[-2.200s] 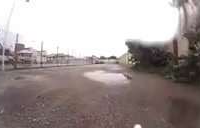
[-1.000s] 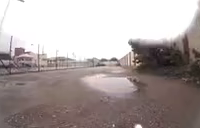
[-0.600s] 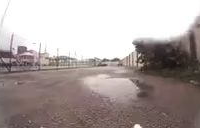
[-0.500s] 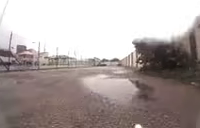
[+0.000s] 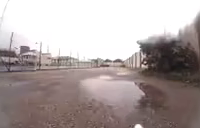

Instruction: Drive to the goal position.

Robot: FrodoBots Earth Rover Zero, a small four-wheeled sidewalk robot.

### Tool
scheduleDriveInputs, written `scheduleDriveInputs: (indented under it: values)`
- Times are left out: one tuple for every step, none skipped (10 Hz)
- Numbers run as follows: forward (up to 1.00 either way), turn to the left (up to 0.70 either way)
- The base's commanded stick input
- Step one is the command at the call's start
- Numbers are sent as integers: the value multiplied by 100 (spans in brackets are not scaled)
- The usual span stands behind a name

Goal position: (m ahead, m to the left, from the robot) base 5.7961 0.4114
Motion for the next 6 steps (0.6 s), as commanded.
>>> scheduleDriveInputs:
  values:
    - [70, -33]
    - [70, -23]
    - [70, -9]
    - [70, 2]
    - [70, 2]
    - [70, 2]
